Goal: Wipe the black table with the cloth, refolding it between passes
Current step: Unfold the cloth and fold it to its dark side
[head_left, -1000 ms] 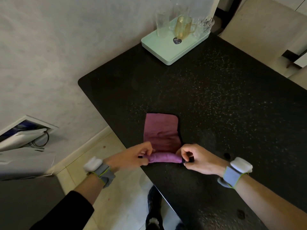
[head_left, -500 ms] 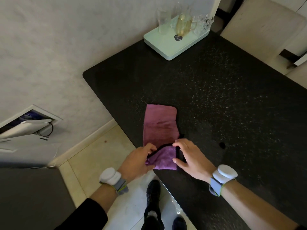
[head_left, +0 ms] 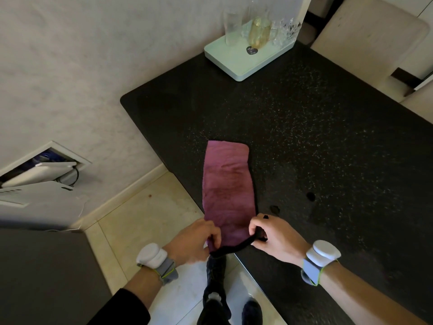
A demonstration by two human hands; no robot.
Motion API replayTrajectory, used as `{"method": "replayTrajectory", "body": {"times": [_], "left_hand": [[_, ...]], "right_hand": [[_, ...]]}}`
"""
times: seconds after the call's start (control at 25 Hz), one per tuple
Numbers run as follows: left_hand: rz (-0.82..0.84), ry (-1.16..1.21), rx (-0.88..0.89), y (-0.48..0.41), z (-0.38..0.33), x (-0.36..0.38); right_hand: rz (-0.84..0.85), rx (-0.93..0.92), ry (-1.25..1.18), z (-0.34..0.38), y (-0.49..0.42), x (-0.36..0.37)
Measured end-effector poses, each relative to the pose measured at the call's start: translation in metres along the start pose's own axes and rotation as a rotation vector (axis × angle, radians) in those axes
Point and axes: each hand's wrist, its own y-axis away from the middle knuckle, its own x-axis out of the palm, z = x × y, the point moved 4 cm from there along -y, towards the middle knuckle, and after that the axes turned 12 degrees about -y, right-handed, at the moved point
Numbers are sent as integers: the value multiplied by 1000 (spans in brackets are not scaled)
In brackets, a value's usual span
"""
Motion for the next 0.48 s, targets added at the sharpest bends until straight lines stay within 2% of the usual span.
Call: {"method": "replayTrajectory", "body": {"times": [0.12,0.24,0.36,0.48], "left_hand": [[-9,37,-35,2,-11,-2],[-113,90,-98,-2,-30,-5],[-261,121,-74,-7,-46,-15],[-312,202,-76,-13,-54,-36]], "right_hand": [[-46,21,-87,2,8,2],[-119,2,-135,11,13,2],[-155,-8,-116,26,10,-5],[-197,13,-159,43,8,-25]]}}
